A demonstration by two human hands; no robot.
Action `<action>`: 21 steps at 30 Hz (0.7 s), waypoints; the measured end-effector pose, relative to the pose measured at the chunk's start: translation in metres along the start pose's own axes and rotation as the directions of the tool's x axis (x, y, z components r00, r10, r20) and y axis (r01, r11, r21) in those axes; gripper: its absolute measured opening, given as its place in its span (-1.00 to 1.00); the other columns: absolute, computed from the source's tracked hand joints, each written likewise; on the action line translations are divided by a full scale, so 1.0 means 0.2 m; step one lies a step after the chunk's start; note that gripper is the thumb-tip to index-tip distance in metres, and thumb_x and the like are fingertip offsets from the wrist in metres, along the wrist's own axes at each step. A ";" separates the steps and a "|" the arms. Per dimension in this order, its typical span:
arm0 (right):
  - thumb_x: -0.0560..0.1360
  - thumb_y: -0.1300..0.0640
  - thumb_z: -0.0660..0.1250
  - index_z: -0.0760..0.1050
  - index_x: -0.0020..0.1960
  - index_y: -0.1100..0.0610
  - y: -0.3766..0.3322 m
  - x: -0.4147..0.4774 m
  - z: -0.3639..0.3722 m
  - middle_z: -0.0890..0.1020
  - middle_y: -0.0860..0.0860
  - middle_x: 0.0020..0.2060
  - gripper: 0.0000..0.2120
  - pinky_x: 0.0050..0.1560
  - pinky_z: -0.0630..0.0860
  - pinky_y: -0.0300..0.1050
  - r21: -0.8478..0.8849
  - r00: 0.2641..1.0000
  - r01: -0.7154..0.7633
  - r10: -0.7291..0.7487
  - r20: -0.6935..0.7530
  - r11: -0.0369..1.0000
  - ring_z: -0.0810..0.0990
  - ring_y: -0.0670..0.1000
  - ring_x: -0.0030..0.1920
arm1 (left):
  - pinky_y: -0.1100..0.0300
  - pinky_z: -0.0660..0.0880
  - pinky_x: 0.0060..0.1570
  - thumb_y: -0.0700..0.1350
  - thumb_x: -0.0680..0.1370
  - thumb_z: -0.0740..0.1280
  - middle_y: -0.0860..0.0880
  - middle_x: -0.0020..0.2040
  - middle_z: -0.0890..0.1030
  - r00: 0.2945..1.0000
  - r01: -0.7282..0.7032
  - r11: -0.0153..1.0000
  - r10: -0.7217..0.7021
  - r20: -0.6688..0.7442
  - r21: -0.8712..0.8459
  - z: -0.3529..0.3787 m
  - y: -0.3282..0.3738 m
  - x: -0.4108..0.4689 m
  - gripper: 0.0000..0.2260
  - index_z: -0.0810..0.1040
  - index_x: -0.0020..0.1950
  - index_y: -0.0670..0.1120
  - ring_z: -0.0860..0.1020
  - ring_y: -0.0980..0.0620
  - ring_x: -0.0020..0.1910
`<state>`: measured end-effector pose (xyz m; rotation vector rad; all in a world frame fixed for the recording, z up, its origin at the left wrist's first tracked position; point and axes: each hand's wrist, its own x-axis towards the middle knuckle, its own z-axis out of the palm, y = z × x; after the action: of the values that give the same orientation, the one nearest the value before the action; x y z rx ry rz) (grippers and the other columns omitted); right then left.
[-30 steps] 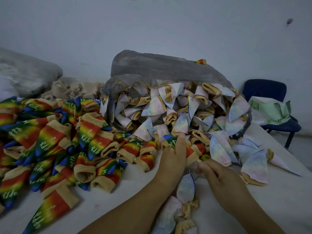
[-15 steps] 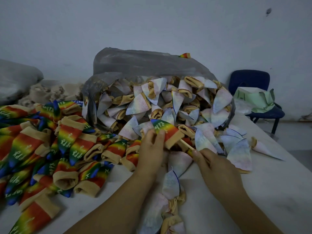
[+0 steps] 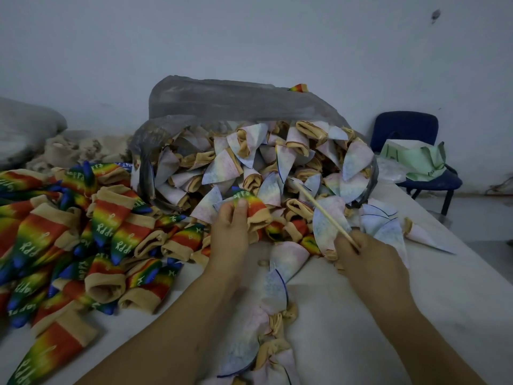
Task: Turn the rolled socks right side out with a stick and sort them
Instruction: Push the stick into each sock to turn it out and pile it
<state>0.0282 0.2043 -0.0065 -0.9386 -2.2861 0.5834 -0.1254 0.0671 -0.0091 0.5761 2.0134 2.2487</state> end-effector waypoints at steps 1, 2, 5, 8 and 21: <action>0.55 -0.04 0.19 0.41 -0.30 0.06 -0.02 -0.01 0.00 0.51 0.04 -0.44 -0.71 -0.32 0.43 -0.07 0.109 1.000 -0.018 0.018 0.001 0.994 0.49 0.06 -0.36 | 0.34 0.47 -0.26 0.05 0.67 0.18 0.13 -0.24 0.63 0.995 -0.043 0.999 0.040 0.097 0.032 0.02 0.00 -0.01 -0.77 0.54 -0.13 0.11 0.58 0.22 -0.22; 0.55 -0.08 0.19 0.40 -0.30 0.06 -0.04 -0.01 0.00 0.51 0.05 -0.44 -0.68 -0.30 0.42 -0.07 0.230 0.999 -0.028 0.023 0.023 0.973 0.49 0.06 -0.35 | 0.39 0.45 -0.27 0.03 0.67 0.18 0.19 -0.24 0.62 0.978 -0.074 0.996 0.062 0.201 0.051 0.04 0.01 -0.04 -0.77 0.55 -0.13 0.16 0.56 0.28 -0.25; 0.46 -0.31 0.14 0.49 -0.19 0.01 -0.11 -0.05 0.00 0.60 -0.05 -0.31 -0.59 -0.29 0.46 -0.16 0.477 0.990 -0.046 -0.025 0.140 0.878 0.55 -0.13 -0.26 | 0.44 0.43 -0.19 -0.07 0.68 0.18 0.16 -0.21 0.60 0.901 -0.199 0.970 0.126 0.416 0.139 0.09 0.03 -0.12 -0.80 0.52 -0.06 0.15 0.53 0.35 -0.21; 0.48 -0.21 0.21 0.53 -0.11 -0.08 -0.13 -0.06 0.02 0.62 -0.18 -0.28 -0.76 -0.35 0.41 -0.46 0.539 0.968 -0.022 -0.117 0.221 0.842 0.55 -0.32 -0.22 | 0.48 0.41 -0.13 -0.17 0.68 0.15 0.10 -0.11 0.55 0.852 -0.269 0.957 0.181 0.491 0.113 0.10 0.06 -0.14 -0.83 0.48 0.02 0.04 0.50 0.37 -0.17; 0.53 -0.10 0.24 0.48 -0.23 0.04 -0.10 -0.05 0.08 0.59 0.00 -0.35 -0.73 -0.42 0.37 -0.37 0.487 0.994 -0.026 -0.031 0.108 0.873 0.53 -0.13 -0.31 | 0.07 0.57 0.19 -0.07 0.53 0.41 -0.09 0.18 0.63 0.788 0.092 0.995 -0.096 0.608 0.038 0.10 0.03 -0.13 -0.73 0.49 0.21 0.00 0.60 -0.04 0.18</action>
<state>0.0135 0.1814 -0.0108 -0.6622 -2.0753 1.1729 -0.0933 0.0764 -0.0077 1.0194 1.6627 1.6839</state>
